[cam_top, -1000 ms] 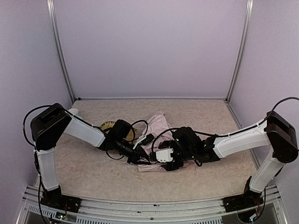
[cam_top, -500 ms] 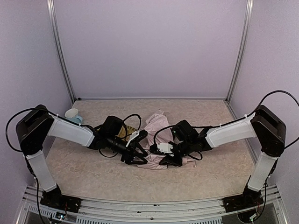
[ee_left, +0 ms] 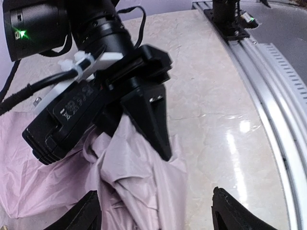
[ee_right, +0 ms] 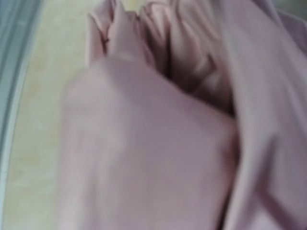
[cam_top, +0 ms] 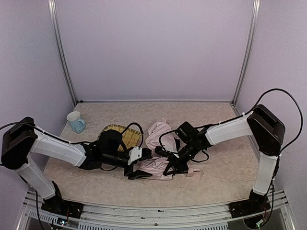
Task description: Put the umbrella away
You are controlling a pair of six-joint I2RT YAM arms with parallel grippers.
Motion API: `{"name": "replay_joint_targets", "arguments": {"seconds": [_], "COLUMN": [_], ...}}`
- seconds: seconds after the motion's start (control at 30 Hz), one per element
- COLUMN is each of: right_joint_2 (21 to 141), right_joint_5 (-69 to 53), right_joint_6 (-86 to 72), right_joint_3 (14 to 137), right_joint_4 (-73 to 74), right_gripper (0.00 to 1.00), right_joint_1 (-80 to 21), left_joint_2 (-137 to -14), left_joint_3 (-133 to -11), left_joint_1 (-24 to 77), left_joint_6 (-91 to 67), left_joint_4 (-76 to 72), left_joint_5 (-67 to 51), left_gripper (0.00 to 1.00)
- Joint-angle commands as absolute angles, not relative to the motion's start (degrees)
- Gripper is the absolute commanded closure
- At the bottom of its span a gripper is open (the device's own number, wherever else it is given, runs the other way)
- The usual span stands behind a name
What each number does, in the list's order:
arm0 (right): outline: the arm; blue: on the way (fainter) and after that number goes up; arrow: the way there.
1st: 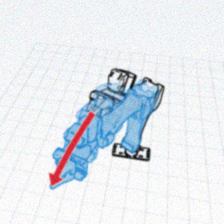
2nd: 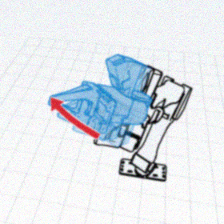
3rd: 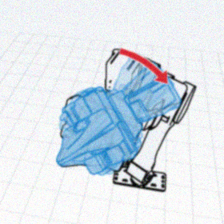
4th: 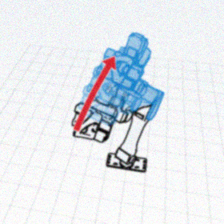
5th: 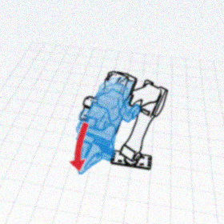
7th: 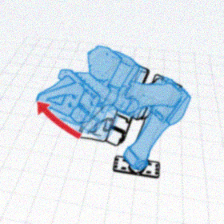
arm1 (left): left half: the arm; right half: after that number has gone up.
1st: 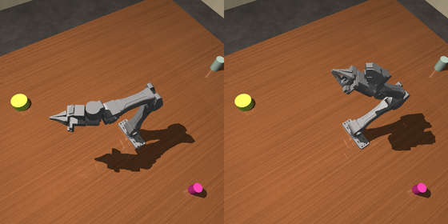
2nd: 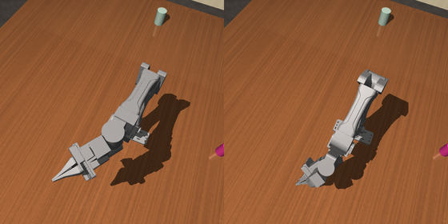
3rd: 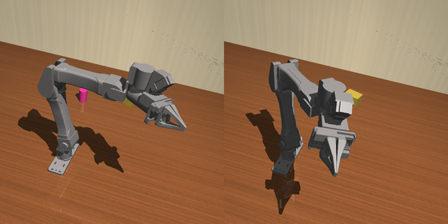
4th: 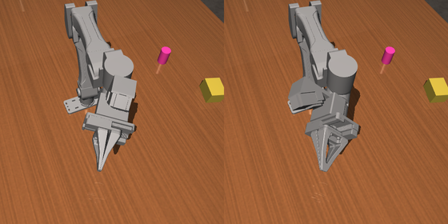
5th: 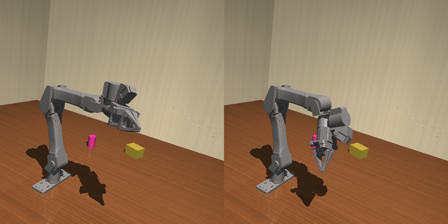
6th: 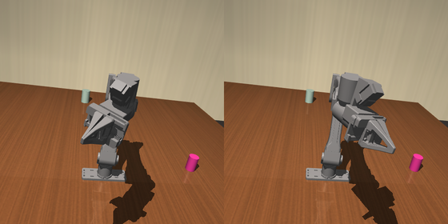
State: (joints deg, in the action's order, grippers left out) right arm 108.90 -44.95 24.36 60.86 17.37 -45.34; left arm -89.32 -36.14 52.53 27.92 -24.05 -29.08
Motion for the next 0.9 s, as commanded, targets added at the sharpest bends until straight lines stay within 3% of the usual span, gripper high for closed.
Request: {"name": "replay_joint_targets", "arguments": {"seconds": [0.0,0.2,0.37,0.5,0.57,0.7,0.87], "right_joint_2": [111.56,114.77,115.56,114.54,113.56,109.41,97.51], "right_joint_5": [-51.62,-54.21,-54.42,-53.85,-53.1,-48.88,-33.15], "right_joint_6": [23.26,25.61,26.05,25.69,25.35,22.44,15.5], "right_joint_3": [61.98,65.5,67.03,67.09,66.68,65.42,60.15], "right_joint_4": [24.25,28.62,28.86,28.56,28.19,26.36,17.93], "right_gripper": [0.88,0.87,0.82,0.74,0.63,0.43,0.35], "right_joint_1": [-45.52,-45.4,-44.9,-44.22,-44.11,-43.78,-43.77], "left_joint_2": [-94.92,-101.16,-104.86,-106.67,-107.24,-108.42,-110.31], "left_joint_3": [-39.57,-45.94,-49.66,-51.33,-51.94,-53.48,-54.53], "left_joint_1": [53.1,52.5,49.57,45.53,45.19,44.86,42.5], "left_joint_6": [30.5,29.2,23.45,18.6,18.2,14.94,5.13], "left_joint_4": [-25.86,-19.92,-17.07,-14.98,-13.09,-9.88,-10.53], "left_joint_5": [-21.55,-26.25,-35.56,-44.65,-44.67,-43.65,-48.95], "left_gripper": [0.23,0.3,0.65,0.85,0.94,1.0,1.0]}}
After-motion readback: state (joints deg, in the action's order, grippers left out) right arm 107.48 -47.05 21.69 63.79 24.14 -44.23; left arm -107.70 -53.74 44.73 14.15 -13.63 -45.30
